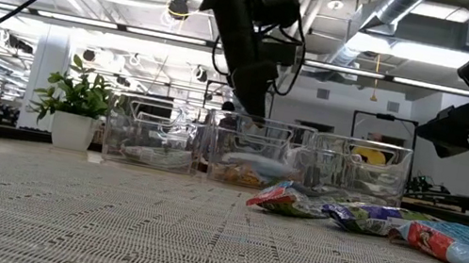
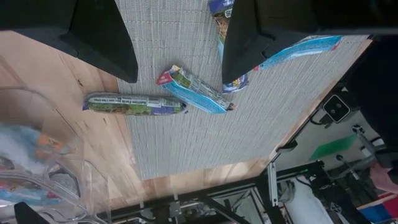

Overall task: Pick and place Granola Bars by type
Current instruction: Put the yellow granola bar into the middle transparent bin, then put the red granola bar into the left transparent bin

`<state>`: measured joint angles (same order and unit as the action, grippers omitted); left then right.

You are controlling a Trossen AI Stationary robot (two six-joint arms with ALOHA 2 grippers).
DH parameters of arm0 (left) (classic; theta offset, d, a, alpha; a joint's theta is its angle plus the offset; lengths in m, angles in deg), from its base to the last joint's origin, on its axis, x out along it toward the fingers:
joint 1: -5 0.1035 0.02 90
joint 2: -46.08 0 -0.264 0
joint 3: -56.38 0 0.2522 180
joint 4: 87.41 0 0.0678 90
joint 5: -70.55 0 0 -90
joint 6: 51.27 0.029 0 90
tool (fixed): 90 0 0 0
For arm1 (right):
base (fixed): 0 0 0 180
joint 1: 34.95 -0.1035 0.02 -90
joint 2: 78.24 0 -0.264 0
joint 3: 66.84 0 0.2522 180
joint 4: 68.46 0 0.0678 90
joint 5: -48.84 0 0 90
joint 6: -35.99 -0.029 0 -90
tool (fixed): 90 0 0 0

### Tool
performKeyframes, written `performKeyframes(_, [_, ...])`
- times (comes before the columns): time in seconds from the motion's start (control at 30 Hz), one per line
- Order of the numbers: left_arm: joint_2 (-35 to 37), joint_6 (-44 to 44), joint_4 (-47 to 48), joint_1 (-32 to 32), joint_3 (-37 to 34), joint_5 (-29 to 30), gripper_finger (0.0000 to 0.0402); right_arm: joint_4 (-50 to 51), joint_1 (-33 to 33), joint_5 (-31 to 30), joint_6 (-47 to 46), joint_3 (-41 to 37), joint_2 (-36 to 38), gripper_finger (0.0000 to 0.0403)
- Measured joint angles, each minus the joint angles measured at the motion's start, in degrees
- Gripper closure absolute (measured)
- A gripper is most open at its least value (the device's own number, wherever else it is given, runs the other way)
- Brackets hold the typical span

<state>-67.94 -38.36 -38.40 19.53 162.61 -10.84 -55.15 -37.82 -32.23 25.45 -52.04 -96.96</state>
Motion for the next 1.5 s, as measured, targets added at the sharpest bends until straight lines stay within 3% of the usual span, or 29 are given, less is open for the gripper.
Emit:
performKeyframes(0.23, [0.0,-0.61,-0.05,0.0,0.0,0.3,0.0241,0.01,-0.01,0.0,0.0,-0.01,-0.01,0.0177])
performKeyframes(0.5, [1.62,-3.71,-2.7,-0.76,0.0,0.65,0.0237,0.0,-0.02,0.03,0.0,0.0,0.0,0.0177])
performKeyframes(0.7, [6.38,-8.43,-3.25,-2.06,0.02,4.28,0.0237,0.0,0.0,0.03,0.0,-0.02,0.0,0.0177])
performKeyframes(1.03, [13.01,-31.1,-3.1,-10.93,0.04,4.73,0.0237,0.02,0.0,0.03,0.0,0.0,0.0,0.0177])
performKeyframes(1.27, [13.09,-46.72,-5.42,-18.84,0.04,4.79,0.0237,0.02,-0.02,0.03,0.0,0.0,-0.01,0.0177])
performKeyframes(1.5, [13.07,-56.81,-6.7,-25.34,0.04,7.24,0.0237,0.02,0.0,0.03,0.0,0.0,0.0,0.0177])
